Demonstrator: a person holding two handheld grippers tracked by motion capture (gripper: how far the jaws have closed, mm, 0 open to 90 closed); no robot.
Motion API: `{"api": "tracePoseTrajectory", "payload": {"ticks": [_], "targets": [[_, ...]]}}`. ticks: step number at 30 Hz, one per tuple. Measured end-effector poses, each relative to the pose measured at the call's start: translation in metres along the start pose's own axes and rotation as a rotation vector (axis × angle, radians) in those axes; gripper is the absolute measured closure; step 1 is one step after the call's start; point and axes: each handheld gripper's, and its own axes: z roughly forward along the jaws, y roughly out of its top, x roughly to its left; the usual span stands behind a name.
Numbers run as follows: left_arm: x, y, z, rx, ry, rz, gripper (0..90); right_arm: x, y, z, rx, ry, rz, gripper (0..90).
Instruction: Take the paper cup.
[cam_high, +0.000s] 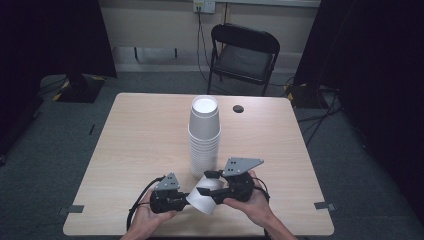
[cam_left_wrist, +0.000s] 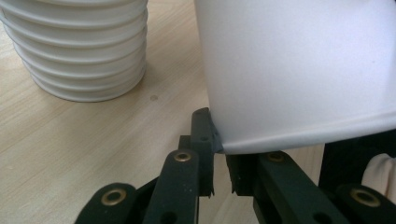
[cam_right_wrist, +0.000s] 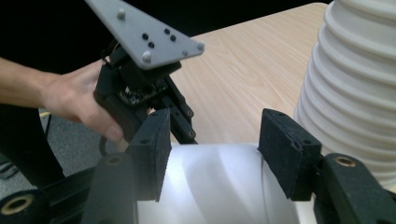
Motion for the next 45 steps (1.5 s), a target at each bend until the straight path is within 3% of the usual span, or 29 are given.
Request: {"api": "tracePoseTrajectory", "payload": {"ticks": [9,13,20,26,30,33,45], "targets": [[-0.001,0.001,-0.002,-0.038,-0.052,-0.013,83.3,-0.006,-0.005,-0.005,0.043,0.018,-0.013,33.0],[0.0,0.002,-0.005,-0.072,-0.089,-0.029,84.9,-0.008,-0.009,-0.005,0.07,0.035,-0.013,33.9],[0.0,0.002,-0.005,-0.085,-0.125,-0.042,85.3,-0.01,-0.014,-0.01,0.058,0.063,-0.005,27.0],[0.005,0.002,-0.009,-0.116,-0.146,-0.086,85.8,-0.014,-0.019,-0.021,0.062,0.059,-0.017,22.4],[0.007,0.002,-0.009,-0.12,-0.159,-0.109,86.2,-0.013,-0.023,-0.022,0.094,0.065,-0.044,21.1],[0.01,0.001,-0.011,-0.139,-0.185,-0.158,86.5,-0.009,-0.026,-0.023,0.108,0.061,-0.081,20.0],[0.021,-0.003,-0.016,-0.191,-0.229,-0.274,87.0,0.003,-0.033,-0.014,0.153,0.014,-0.149,12.1]]}}
